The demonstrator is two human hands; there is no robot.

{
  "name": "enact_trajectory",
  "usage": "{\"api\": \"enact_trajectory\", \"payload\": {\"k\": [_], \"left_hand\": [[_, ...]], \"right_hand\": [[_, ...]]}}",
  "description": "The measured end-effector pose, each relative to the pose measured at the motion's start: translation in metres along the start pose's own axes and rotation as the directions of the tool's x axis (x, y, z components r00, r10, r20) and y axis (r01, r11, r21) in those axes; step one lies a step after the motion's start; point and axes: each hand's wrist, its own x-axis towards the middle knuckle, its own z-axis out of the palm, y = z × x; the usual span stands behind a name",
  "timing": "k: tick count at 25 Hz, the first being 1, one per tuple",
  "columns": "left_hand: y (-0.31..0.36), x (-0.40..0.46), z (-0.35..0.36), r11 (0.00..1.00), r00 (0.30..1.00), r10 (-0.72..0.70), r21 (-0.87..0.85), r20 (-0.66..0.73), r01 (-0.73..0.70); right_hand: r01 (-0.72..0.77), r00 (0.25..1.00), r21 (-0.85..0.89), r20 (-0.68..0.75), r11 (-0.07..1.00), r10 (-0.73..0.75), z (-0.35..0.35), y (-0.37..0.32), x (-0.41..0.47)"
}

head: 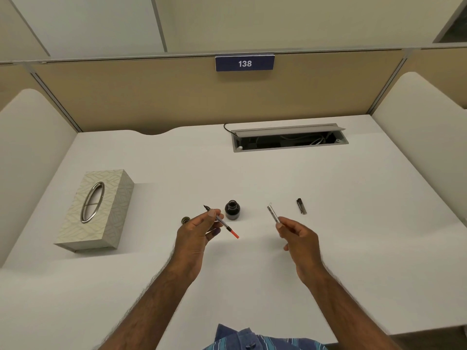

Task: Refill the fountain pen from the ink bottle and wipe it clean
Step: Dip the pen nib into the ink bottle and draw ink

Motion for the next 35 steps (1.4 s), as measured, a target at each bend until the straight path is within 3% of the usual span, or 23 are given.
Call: {"api": "enact_trajectory", "payload": {"k": [4, 8, 12, 15, 26, 31, 35], "left_hand": [[-0.001, -0.004, 0.003, 1.000, 1.000, -0.005, 0.018, -0.002, 0.005], [-0.002, -0.005, 0.000, 1.000, 1.000, -0.005, 0.020, 0.002, 0.005], [-0.005, -0.004, -0.004, 1.000, 1.000, -0.022, 0.014, 0.009, 0.021], [-0.007, -0.004, -0.006, 1.000, 1.000, -0.028, 0.015, 0.004, 0.028], [-0.003, -0.006, -0.003, 1.000, 1.000, -0.021, 0.012, -0.003, 0.021], [-0.002, -0.006, -0.001, 1.000, 1.000, 0.006, 0.011, -0.003, -0.006], [-0.005, -0.009, 0.002, 1.000, 1.000, -0.001, -0.002, -0.003, 0.001]], "right_hand": [[0.075, 0.969, -0.221, -0.213, 0.972, -0.123, 0.013, 0.006, 0.037], [0.144, 0.892, -0.486, -0.314, 0.862, -0.325, 0.022, 0.015, 0.060], [0.008, 0.867, -0.637, -0.380, 0.771, -0.323, 0.026, 0.029, 0.073], [-0.016, 0.865, -0.697, -0.369, 0.717, -0.339, 0.028, 0.034, 0.074], [-0.006, 0.882, -0.588, -0.384, 0.809, -0.272, 0.022, 0.027, 0.072], [0.248, 0.860, -0.482, -0.290, 0.840, -0.420, 0.018, 0.019, 0.053], [0.274, 0.930, -0.286, -0.165, 0.918, -0.329, 0.020, -0.003, 0.018]]}}
